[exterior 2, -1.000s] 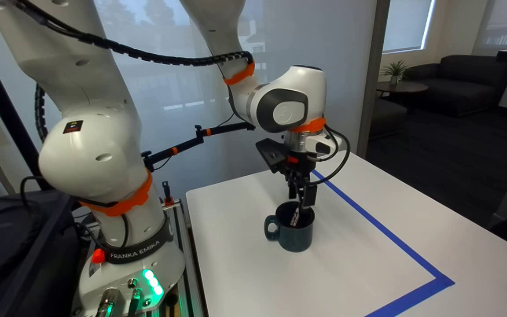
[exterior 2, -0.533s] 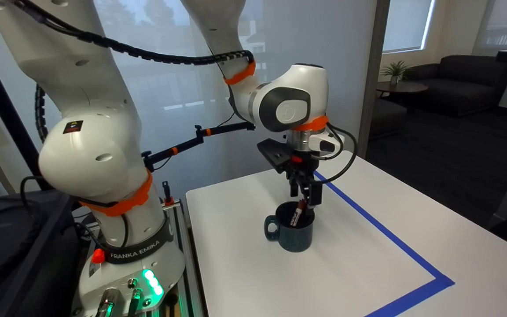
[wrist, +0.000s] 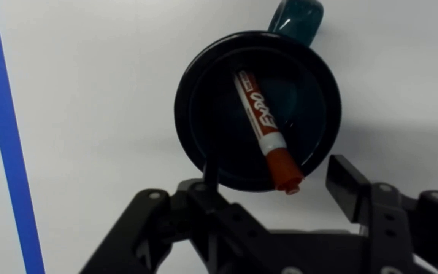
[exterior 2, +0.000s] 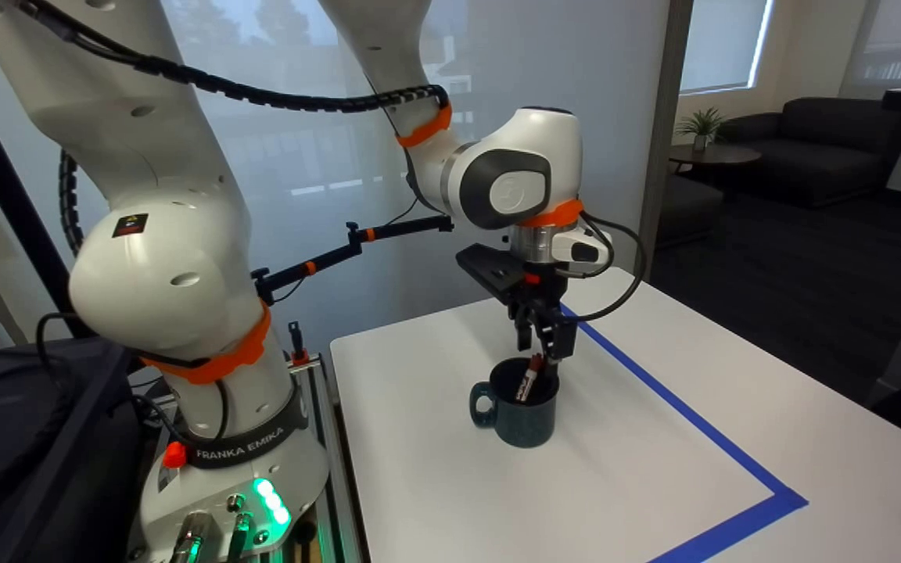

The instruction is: Shift the sharpie to the table

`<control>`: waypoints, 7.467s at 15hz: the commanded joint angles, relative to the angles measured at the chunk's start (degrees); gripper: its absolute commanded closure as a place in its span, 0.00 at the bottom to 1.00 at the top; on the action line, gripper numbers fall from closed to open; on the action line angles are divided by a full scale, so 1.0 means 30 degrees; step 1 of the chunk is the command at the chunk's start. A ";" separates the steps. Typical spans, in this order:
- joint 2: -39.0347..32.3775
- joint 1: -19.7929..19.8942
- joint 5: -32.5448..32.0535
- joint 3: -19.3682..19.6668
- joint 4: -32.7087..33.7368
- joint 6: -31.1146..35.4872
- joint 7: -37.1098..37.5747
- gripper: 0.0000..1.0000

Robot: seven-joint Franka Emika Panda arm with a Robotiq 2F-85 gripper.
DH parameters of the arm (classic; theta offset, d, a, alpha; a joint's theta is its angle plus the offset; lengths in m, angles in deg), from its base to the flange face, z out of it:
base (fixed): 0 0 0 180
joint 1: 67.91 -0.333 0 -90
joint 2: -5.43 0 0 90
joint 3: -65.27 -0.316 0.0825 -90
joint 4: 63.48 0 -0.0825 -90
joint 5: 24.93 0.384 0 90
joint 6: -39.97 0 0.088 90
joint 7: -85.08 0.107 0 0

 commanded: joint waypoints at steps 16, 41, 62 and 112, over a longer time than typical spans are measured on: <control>-0.0064 -0.0176 0.0457 0.0045 -0.0089 0.0085 -0.0683 0.68; -0.0812 0.0013 0.1970 0.0526 -0.0093 0.0745 -0.2187 0.59; 0.1473 0.0168 0.1701 0.0432 -0.0288 -0.0700 -0.0663 0.95; -1.0500 -0.2517 0.2456 -0.0189 0.9649 0.1947 0.0613 0.55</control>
